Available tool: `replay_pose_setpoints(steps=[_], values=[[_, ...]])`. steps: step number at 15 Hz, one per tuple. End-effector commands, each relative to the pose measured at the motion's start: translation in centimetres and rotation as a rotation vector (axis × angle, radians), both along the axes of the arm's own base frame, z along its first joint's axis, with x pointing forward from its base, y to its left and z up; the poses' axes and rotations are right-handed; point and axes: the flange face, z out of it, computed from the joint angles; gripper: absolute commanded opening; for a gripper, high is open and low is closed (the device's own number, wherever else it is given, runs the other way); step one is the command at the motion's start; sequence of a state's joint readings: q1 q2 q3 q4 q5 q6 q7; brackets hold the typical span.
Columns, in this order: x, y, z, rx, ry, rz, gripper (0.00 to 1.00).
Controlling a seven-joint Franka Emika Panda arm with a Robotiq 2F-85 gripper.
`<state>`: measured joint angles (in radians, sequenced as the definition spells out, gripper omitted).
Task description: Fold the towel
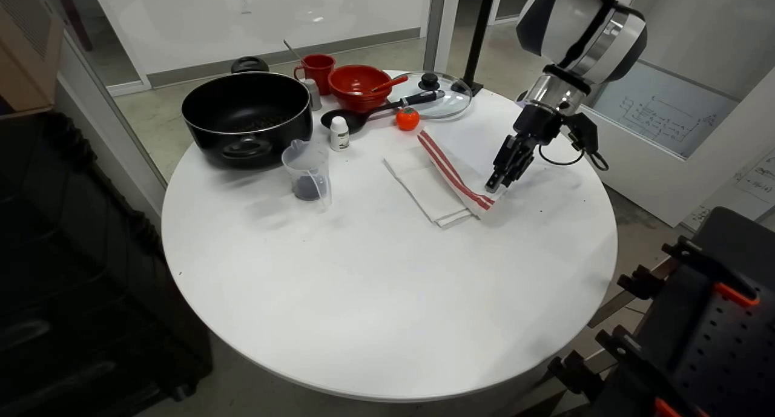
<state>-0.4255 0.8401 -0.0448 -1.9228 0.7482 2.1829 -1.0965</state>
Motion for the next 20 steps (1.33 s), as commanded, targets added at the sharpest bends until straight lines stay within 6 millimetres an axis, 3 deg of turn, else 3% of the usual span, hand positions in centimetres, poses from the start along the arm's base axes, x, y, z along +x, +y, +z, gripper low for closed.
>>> replay_pose_setpoints(steps=[1,5,9,17,20], values=[[0.1,0.1,-0.1,-0.028,0.024,0.002,0.28],[0.4,-0.1,0.2,-0.036,0.029,-0.017,0.00],[1.2,-1.7,1.1,-0.051,0.035,-0.079,0.02],[2.7,-10.1,3.4,-0.180,0.034,-0.285,0.02],[2.8,-11.3,4.5,-0.229,0.024,-0.308,0.02]])
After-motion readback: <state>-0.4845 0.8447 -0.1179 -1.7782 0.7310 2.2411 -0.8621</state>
